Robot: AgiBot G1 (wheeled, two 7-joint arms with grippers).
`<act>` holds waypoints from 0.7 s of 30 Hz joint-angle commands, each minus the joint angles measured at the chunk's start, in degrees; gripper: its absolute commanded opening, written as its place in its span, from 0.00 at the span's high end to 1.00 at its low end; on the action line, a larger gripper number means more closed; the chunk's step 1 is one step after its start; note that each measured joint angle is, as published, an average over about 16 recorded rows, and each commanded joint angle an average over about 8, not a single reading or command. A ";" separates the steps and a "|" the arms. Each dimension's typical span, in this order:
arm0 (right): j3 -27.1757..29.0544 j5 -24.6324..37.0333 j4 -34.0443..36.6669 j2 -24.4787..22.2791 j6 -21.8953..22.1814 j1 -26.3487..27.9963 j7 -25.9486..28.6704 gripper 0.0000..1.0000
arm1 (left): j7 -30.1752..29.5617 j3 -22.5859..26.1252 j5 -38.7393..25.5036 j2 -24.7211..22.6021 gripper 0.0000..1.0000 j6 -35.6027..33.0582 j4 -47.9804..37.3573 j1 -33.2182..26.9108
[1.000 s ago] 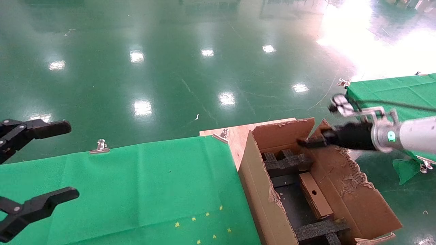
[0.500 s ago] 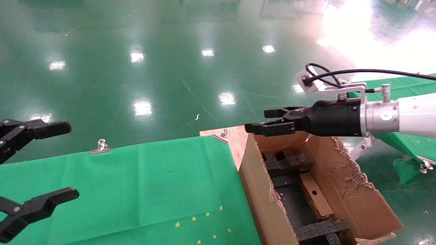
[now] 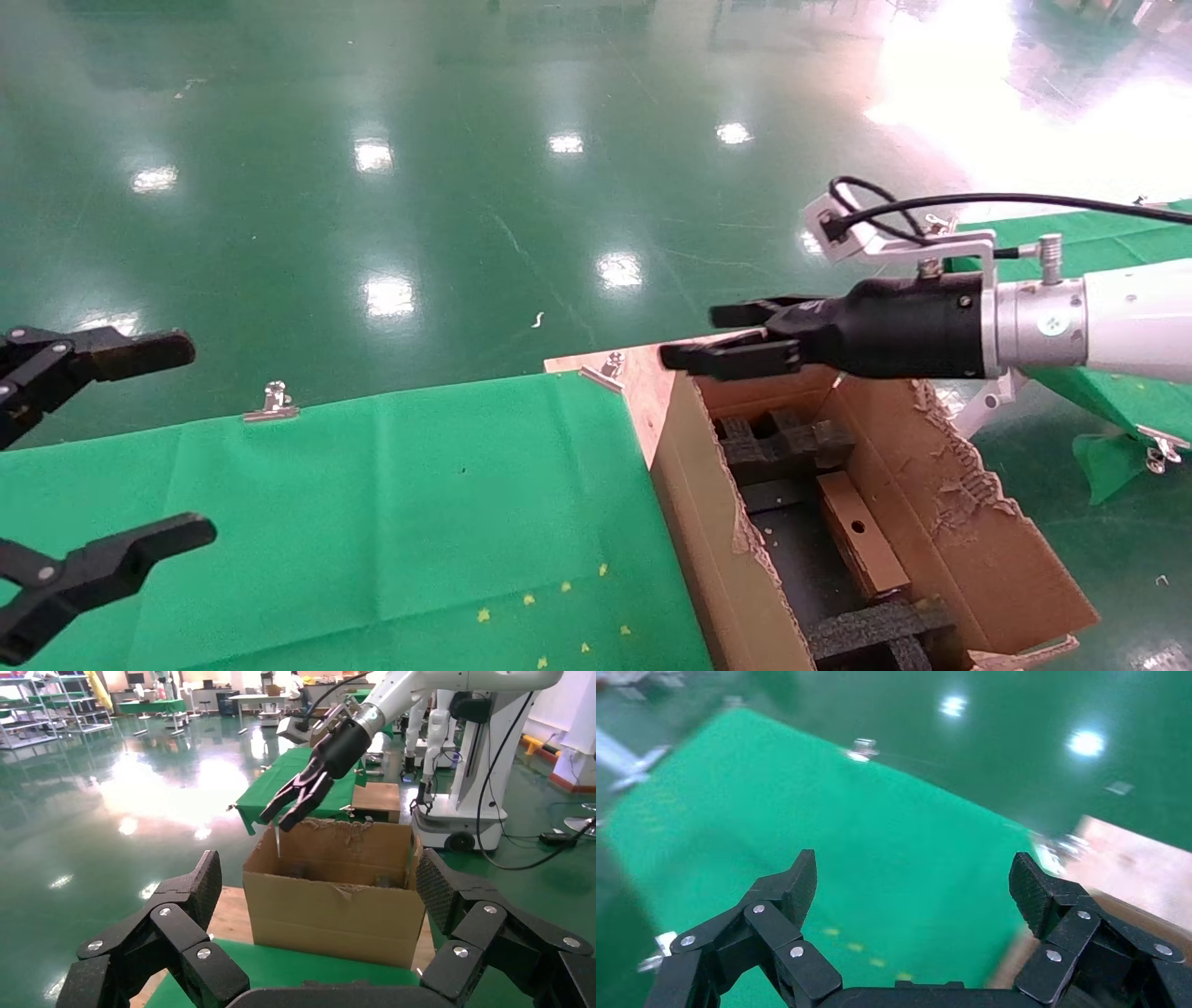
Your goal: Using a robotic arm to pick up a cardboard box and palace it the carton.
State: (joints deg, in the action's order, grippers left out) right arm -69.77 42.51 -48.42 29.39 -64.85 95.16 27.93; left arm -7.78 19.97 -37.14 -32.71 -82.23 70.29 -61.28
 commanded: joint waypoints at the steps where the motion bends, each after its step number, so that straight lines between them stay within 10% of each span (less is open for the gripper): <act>1: 1.39 -0.05 -0.68 0.14 -0.58 -0.85 -0.44 0.00 | 0.00 0.00 0.00 0.00 0.00 0.00 0.00 0.00; 21: 20.73 -0.27 -9.72 2.17 -8.07 -12.95 -6.62 0.00 | 0.00 0.00 0.00 0.00 0.00 0.00 0.00 0.00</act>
State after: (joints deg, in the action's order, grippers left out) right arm -49.04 42.24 -58.14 31.56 -72.92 82.21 21.30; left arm -7.78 19.97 -37.14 -32.71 -82.22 70.29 -61.28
